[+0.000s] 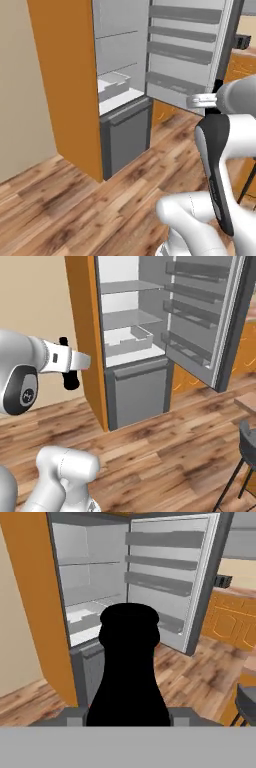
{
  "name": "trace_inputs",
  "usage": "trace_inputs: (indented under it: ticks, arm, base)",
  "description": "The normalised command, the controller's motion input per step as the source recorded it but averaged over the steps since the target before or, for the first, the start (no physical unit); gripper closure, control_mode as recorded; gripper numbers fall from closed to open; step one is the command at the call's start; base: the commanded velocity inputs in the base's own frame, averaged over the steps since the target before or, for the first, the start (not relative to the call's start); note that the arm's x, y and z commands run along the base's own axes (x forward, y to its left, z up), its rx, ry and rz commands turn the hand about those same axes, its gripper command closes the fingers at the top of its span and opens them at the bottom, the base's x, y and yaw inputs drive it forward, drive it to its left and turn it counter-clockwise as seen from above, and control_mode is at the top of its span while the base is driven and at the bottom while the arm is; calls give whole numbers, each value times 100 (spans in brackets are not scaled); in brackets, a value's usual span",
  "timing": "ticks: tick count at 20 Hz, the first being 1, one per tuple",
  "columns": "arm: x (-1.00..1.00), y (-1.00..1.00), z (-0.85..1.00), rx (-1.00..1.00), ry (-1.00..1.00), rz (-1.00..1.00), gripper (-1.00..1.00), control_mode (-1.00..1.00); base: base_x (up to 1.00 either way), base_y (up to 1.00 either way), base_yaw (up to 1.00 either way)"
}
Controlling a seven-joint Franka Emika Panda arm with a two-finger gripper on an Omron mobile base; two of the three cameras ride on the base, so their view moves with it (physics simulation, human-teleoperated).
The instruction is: Open the fridge, grab two sodas, and place both sodas inside the bowl with ice on the dining counter.
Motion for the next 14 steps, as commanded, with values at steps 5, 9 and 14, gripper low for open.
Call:
trace_inputs:
  ticks: [5,9,14]
  arm:
    - [0,0,0,0,0,0,100,100]
    - [0,0,0,0,0,0,100,100]
    - [0,0,0,0,0,0,100,100]
  base:
    - [-11,-16,-64]
    - [4,-32,-64]
    - [35,-34,-58]
